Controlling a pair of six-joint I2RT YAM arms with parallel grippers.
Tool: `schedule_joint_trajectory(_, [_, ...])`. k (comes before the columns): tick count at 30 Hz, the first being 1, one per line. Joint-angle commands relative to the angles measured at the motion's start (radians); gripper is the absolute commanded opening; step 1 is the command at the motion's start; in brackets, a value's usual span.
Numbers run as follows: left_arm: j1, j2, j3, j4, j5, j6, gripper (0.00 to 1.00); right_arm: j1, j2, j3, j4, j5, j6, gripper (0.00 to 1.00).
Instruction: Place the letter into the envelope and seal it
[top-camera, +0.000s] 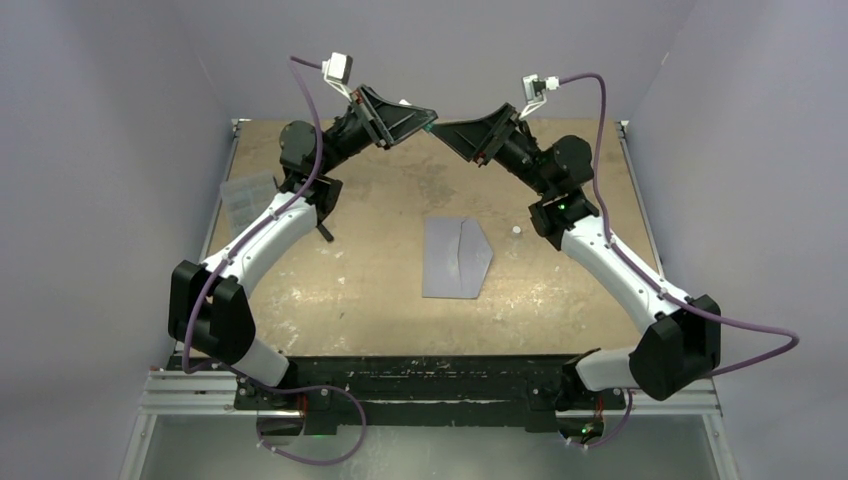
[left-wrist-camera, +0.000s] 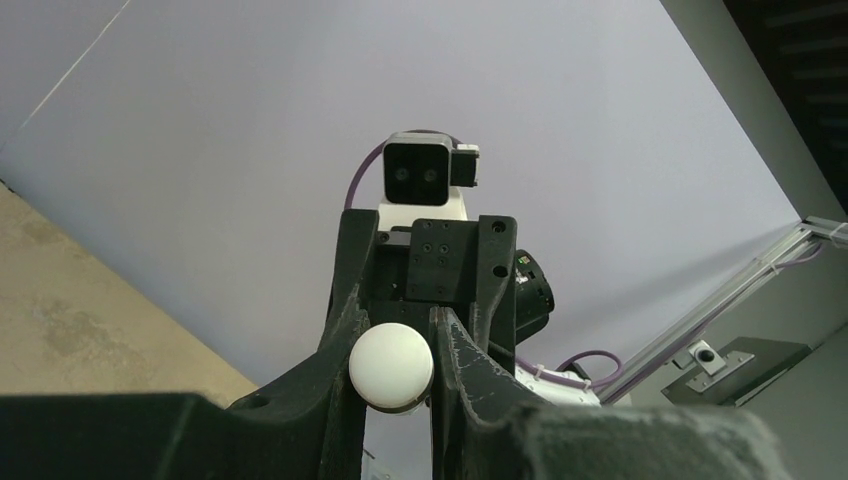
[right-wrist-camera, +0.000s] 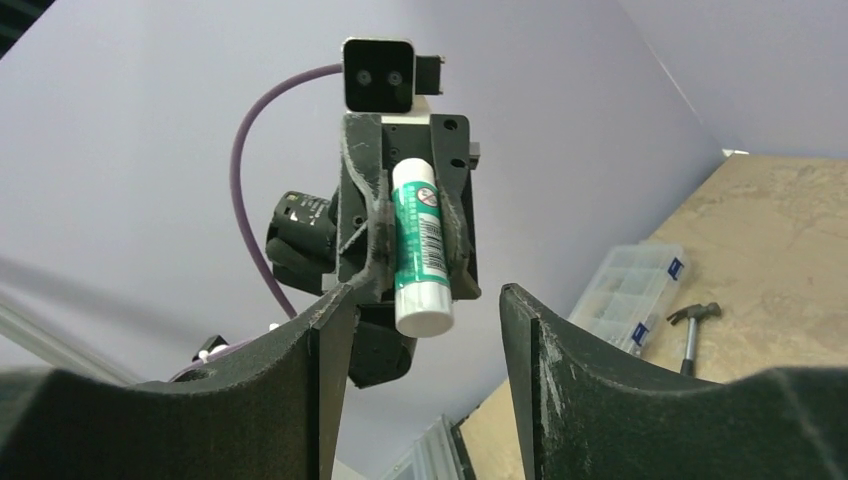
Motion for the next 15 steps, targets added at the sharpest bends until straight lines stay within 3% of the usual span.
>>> schedule_joint_trajectory(1, [-0.003,-0.03,0.038,0.077,-0.007,-0.008,0.0,0.005,-0.027,0.004,-0.017,-0.006,-0.022,0.57])
schedule_joint_trajectory(3, [-0.003,-0.029,0.038,0.081,-0.003,-0.012,0.0,0.005,-0.022,0.004,0.006,-0.018,-0.008,0.52])
schedule_joint_trajectory(11, [-0.003,-0.044,0.016,0.148,-0.002,-0.022,0.0,0.006,0.035,-0.013,0.229,-0.079,0.276,0.04])
schedule_joint_trajectory(15, [-0.003,-0.05,-0.007,0.315,0.013,0.02,0.0,0.007,0.045,-0.091,0.37,-0.052,0.559,0.0])
